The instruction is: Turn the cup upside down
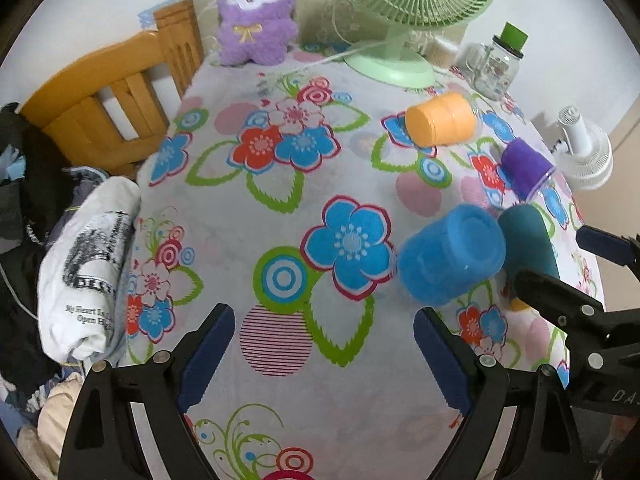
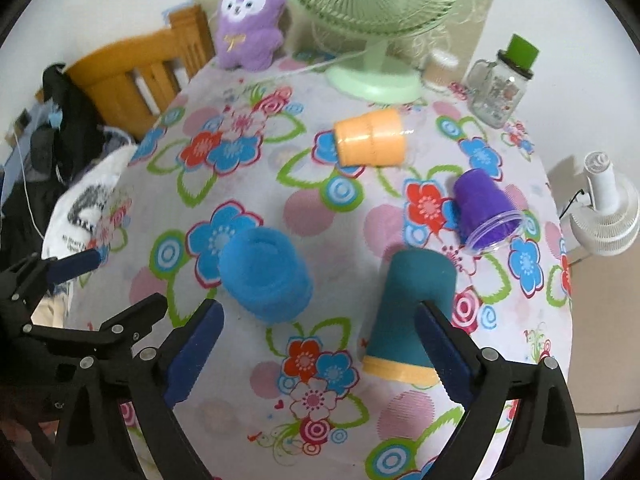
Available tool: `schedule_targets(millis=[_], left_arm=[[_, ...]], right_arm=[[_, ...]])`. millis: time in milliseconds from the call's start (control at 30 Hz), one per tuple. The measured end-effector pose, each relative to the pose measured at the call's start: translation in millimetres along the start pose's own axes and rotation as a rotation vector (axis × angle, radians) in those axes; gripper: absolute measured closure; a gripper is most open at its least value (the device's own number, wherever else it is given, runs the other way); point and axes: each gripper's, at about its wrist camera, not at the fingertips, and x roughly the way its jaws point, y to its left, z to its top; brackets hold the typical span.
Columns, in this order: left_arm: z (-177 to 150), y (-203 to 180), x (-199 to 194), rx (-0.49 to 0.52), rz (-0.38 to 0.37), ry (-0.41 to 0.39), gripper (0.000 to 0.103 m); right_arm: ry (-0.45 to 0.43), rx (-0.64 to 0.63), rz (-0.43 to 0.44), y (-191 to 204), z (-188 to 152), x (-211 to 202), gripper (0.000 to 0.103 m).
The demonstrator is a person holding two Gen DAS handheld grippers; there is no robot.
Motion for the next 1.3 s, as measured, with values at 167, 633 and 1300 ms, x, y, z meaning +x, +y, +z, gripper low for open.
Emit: schedule_targets(millis=[167, 633, 1300], left_arm=[[5, -13, -12, -0.022, 0.012, -0.009, 0.010], [5, -69, -51, 0.021, 0.003, -0.056, 0.004], [-21, -84, -91, -0.039, 0.003, -0.100, 0.000]], right_arm=[[-0.045, 0.049, 0.023, -19, -2, -11, 0.006], [-0.160, 0.140, 0.024, -63, -21, -53, 0.003], [-0.228, 0.204, 0.012, -85, -56, -101, 0.002]])
